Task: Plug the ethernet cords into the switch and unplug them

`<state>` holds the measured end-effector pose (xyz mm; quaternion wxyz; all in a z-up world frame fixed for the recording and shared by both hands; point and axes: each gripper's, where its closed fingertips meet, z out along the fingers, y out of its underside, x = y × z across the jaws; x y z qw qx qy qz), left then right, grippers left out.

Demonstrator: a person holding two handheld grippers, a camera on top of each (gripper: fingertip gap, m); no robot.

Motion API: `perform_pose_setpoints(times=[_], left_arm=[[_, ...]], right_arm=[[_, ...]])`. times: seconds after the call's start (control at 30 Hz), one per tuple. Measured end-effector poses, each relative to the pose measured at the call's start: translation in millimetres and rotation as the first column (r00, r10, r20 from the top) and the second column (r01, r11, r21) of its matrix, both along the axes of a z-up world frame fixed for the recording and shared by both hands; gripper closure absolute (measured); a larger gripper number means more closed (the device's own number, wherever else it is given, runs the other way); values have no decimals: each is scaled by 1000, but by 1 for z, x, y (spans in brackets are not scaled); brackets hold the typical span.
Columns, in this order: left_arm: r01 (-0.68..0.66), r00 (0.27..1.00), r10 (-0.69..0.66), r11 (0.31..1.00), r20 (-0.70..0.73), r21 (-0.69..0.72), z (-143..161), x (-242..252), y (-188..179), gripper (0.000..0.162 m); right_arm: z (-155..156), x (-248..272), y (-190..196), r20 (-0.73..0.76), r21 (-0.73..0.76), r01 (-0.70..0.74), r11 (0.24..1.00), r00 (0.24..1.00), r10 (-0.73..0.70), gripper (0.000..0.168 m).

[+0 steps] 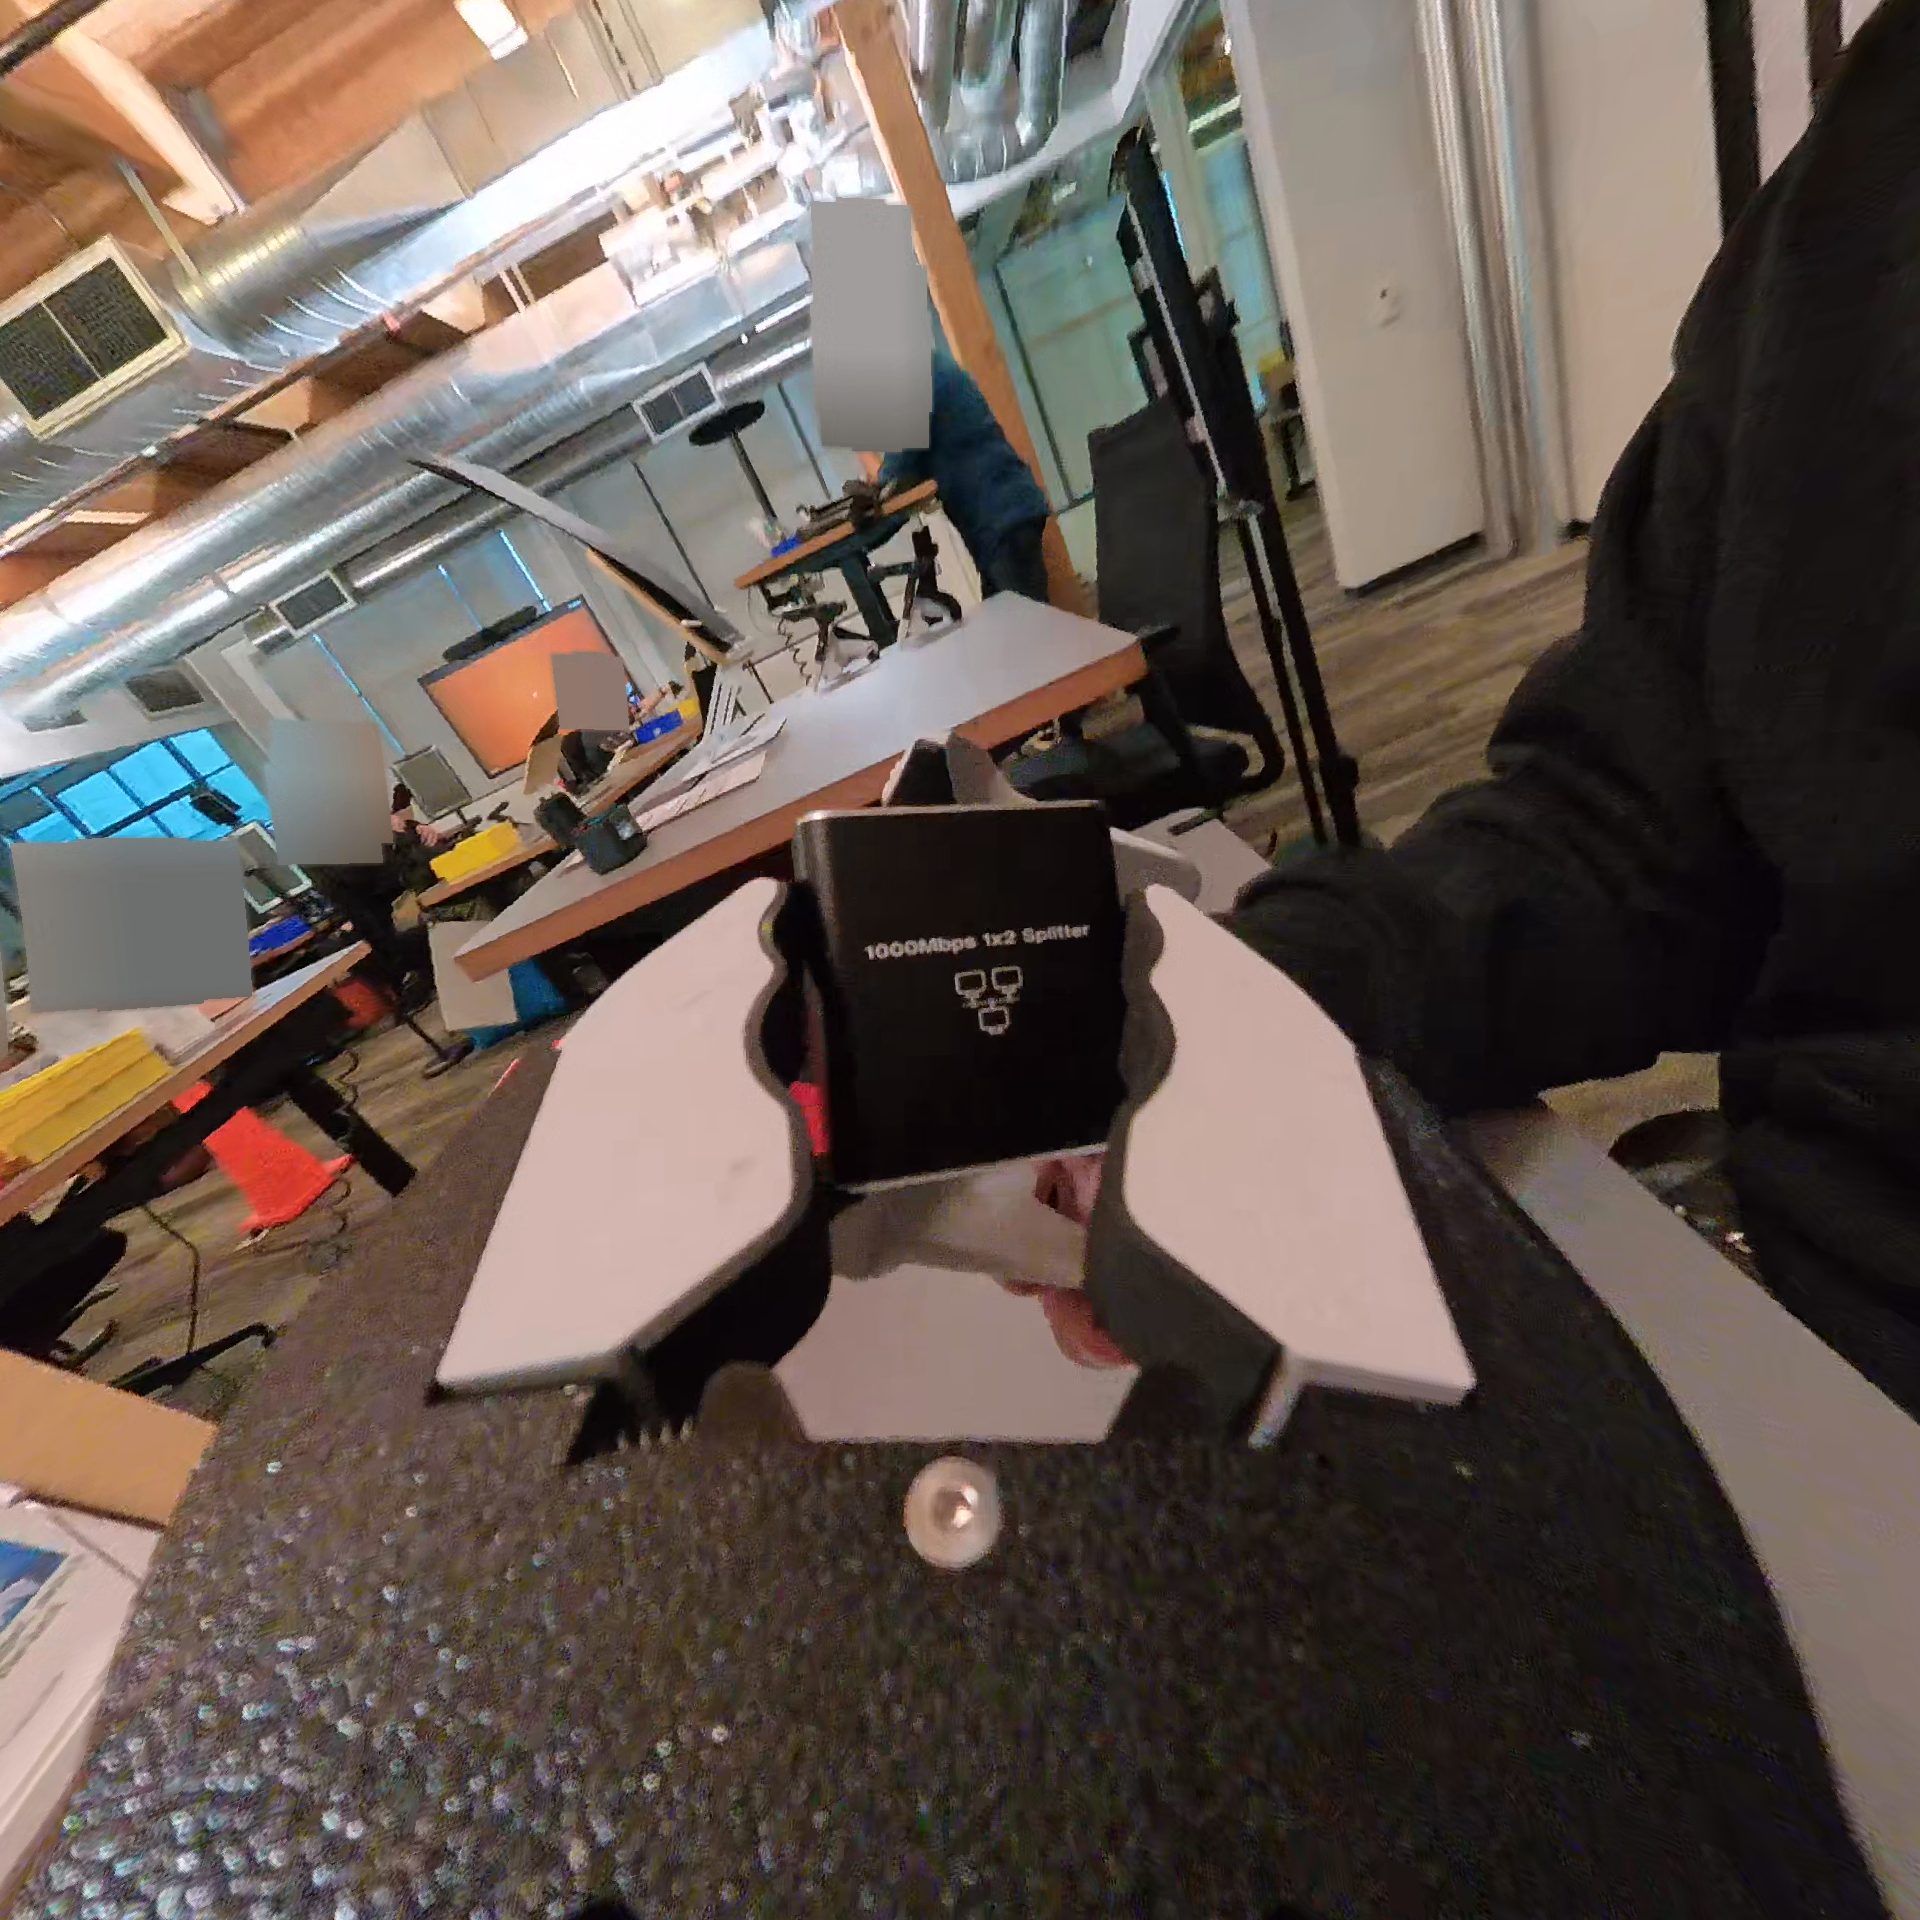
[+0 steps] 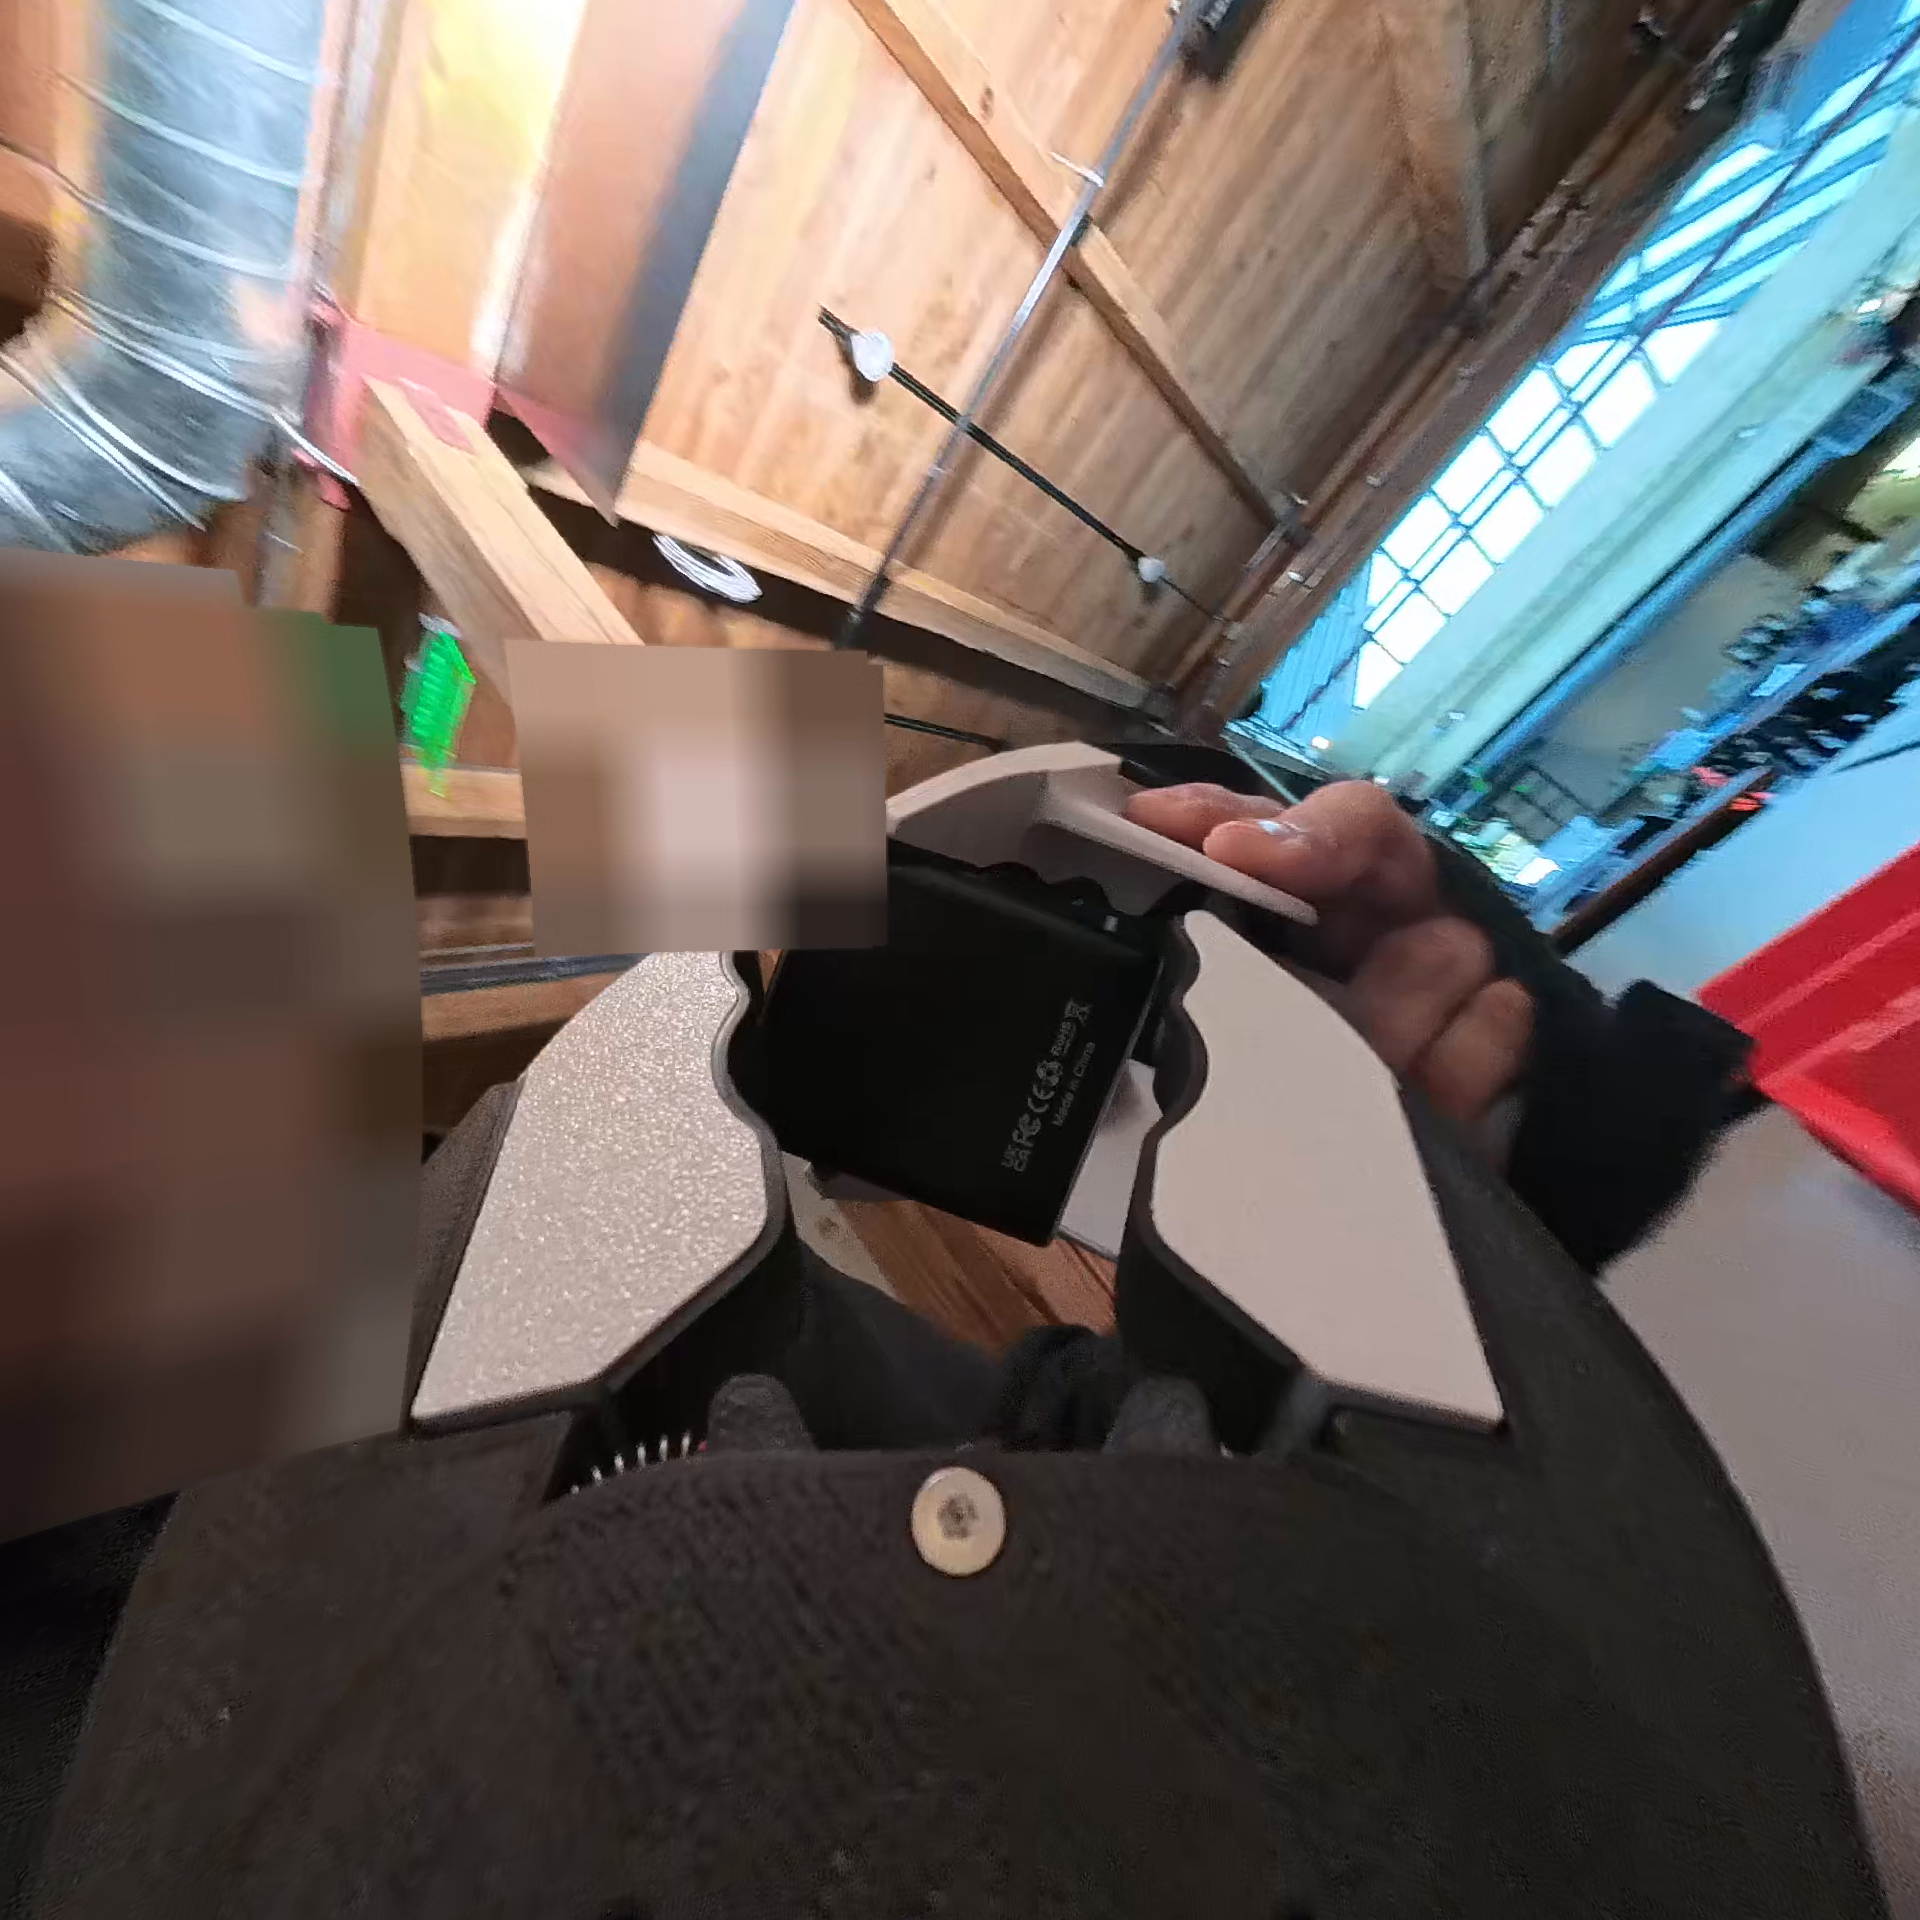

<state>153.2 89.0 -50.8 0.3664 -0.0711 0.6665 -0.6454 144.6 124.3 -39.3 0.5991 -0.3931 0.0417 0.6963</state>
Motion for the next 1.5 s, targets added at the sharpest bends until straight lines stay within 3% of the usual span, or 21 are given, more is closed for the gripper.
perform_pose_setpoints(times=[0.17,0.27,0.33,0.43,0.53,0.6,0.7,0.83,1.07,1.27,1.37,1.4,1.5], left_arm=[[-62,997,68,990,-36,130,-7,0,5,103],[-185,977,202,961,-68,207,-16,9,14,97],[-276,957,289,938,-32,211,-13,13,18,80],[-408,910,415,890,10,206,-11,14,23,79],[-399,887,423,904,-183,154,-29,13,17,82],[-350,900,331,937,-284,-16,-24,10,5,82],[-305,892,192,924,-409,-231,-15,12,-2,90],[-244,849,8,893,-528,-379,-22,18,-14,94],[-147,854,-195,798,-482,-584,-10,16,-20,99],[-153,852,-196,794,-485,-589,-17,23,-20,103],[-160,860,-141,837,-490,-523,-23,23,-18,106],[-138,868,-132,862,-479,-488,-25,18,-19,147],[-160,871,-97,871,-482,-464,-32,19,-14,156]], right_arm=[[-6,-1,3,151,-37,65,997,987,-59,95],[-13,11,9,278,-71,219,973,941,-191,95],[-19,25,13,397,-73,373,925,862,-316,95],[-13,47,8,536,26,566,824,688,-489,95],[1,56,-4,610,200,640,742,511,-606,95],[9,54,-11,605,275,632,725,472,-641,95],[15,47,-19,544,319,574,754,540,-642,95],[24,35,-28,429,358,499,789,663,-614,95],[20,21,-27,463,407,454,793,645,-607,95],[17,21,-22,477,397,471,788,628,-615,96],[15,22,-22,493,388,463,797,627,-604,100],[15,27,-20,492,371,489,789,617,-614,105],[24,44,-31,402,385,541,748,631,-664,132]])
